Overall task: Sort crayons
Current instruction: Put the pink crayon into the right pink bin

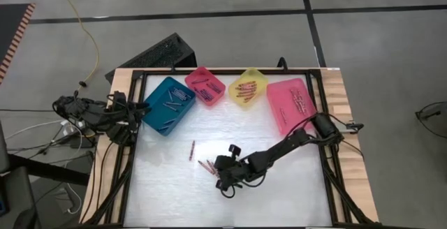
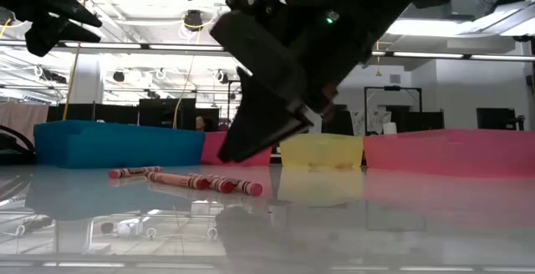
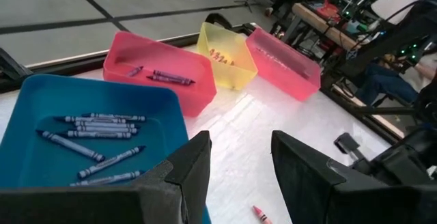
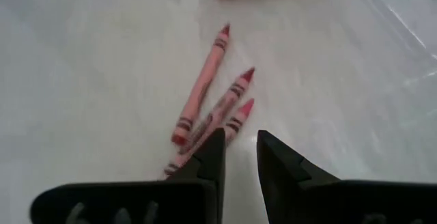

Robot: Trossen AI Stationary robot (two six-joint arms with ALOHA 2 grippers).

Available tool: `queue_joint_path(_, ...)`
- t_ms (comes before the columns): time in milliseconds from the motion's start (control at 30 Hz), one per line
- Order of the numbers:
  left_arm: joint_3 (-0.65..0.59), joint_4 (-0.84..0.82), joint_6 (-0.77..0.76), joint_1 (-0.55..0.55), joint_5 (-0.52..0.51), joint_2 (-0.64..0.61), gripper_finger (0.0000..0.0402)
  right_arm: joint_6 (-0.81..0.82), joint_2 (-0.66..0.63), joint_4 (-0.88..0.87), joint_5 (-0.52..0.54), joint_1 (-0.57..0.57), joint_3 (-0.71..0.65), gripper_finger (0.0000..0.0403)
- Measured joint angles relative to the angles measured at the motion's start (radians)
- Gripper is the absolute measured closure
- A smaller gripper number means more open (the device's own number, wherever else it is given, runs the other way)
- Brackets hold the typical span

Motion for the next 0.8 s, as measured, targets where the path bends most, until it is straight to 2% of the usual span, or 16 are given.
queue_joint_path(367,0.000,-0.002,0.000,0.000,0.000,0.000,0.0256,0.044,0.048,0.053,-0.057,-0.001,-0.002,0.0321)
queue_joint_path(800,0.000,-0.002,0.000,0.000,0.000,0.000,0.0256,0.142,0.045,-0.082,-0.054,-0.010,0.002,0.0323)
